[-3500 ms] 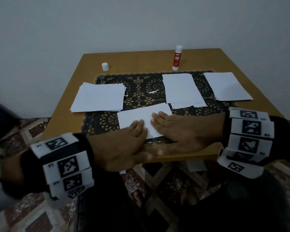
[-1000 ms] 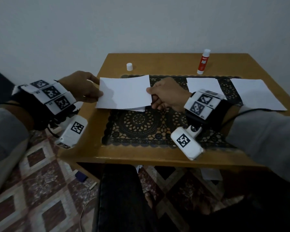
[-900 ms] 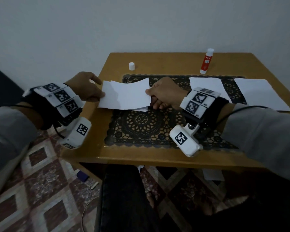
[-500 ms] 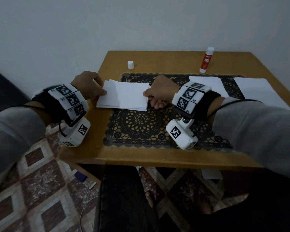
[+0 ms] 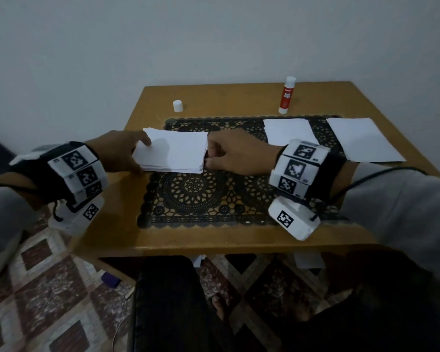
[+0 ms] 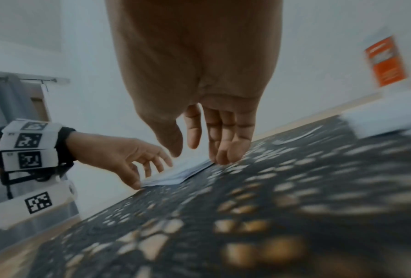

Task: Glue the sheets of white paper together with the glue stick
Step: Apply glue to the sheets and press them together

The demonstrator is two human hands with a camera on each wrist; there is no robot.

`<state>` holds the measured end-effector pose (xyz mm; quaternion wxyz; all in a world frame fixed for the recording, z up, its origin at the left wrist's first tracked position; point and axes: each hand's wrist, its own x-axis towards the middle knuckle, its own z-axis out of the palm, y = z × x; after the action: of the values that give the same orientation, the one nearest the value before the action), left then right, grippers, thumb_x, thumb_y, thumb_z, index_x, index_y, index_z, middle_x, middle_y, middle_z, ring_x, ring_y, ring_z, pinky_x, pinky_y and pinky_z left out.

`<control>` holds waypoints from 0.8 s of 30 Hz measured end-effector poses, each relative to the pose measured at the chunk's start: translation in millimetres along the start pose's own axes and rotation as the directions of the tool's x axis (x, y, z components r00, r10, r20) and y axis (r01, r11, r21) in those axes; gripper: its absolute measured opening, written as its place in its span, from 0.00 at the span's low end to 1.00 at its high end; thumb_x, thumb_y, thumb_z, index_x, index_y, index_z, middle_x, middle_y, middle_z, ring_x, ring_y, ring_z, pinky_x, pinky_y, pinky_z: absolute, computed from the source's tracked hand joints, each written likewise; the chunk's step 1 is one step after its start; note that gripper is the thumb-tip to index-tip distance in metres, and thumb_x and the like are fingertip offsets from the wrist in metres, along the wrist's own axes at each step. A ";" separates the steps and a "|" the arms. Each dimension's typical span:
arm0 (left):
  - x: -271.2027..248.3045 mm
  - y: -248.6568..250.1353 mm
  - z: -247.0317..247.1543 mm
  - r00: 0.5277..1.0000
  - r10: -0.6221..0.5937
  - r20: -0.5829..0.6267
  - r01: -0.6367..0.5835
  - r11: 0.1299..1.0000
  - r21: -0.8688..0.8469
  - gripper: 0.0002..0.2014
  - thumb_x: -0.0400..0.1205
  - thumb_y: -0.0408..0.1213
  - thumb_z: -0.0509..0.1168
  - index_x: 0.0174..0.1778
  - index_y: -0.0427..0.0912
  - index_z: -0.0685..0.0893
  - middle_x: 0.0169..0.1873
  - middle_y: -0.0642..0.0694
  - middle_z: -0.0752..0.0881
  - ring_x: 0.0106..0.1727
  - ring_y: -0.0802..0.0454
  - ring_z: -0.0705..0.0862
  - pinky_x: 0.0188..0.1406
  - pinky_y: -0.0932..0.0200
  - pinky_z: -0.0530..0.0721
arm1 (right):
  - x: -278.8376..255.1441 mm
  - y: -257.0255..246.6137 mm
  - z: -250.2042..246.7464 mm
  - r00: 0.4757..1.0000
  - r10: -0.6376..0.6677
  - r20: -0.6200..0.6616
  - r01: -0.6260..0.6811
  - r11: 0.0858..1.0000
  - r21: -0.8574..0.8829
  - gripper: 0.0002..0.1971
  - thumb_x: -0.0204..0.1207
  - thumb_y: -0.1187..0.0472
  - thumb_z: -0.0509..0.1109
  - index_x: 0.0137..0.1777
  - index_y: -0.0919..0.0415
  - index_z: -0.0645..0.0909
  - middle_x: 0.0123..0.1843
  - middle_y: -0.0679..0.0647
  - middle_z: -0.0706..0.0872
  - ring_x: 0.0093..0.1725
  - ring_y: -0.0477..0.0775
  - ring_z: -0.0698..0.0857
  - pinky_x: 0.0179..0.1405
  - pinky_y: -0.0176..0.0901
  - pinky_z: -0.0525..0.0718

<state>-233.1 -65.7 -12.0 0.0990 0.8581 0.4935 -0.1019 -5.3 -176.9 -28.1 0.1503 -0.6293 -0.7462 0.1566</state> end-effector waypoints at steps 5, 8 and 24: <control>1.1 26.3 -13.5 0.997 0.062 -0.051 -0.058 0.995 0.076 0.36 0.73 0.39 0.76 0.75 0.44 0.67 0.61 0.37 0.76 0.58 0.40 0.76 0.56 0.50 0.76 | -45.4 68.7 -41.4 0.975 0.097 -0.200 -0.126 0.982 -0.139 0.06 0.78 0.62 0.70 0.40 0.60 0.78 0.37 0.52 0.82 0.39 0.53 0.79 0.34 0.41 0.71; 1.2 65.0 -16.7 0.960 0.246 -0.132 -0.241 0.969 0.053 0.29 0.77 0.40 0.72 0.73 0.45 0.70 0.66 0.38 0.76 0.64 0.40 0.76 0.60 0.48 0.76 | -67.0 115.9 -64.9 0.922 0.232 -0.311 -0.295 0.939 -0.175 0.08 0.77 0.63 0.70 0.37 0.61 0.76 0.36 0.55 0.81 0.38 0.57 0.78 0.36 0.43 0.69; 59.5 265.2 4.2 0.802 0.582 0.132 -0.593 0.752 0.289 0.33 0.78 0.56 0.67 0.78 0.50 0.67 0.70 0.44 0.77 0.68 0.44 0.76 0.61 0.55 0.73 | -67.4 159.3 -64.0 0.861 0.392 -0.325 -0.434 0.899 -0.064 0.05 0.74 0.61 0.68 0.38 0.59 0.77 0.45 0.57 0.86 0.47 0.58 0.83 0.49 0.53 0.84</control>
<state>25.8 -148.5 -13.9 -0.0043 0.9720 0.1744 -0.1575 174.8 -215.2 -39.3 0.1831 -0.7998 -0.5705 0.0359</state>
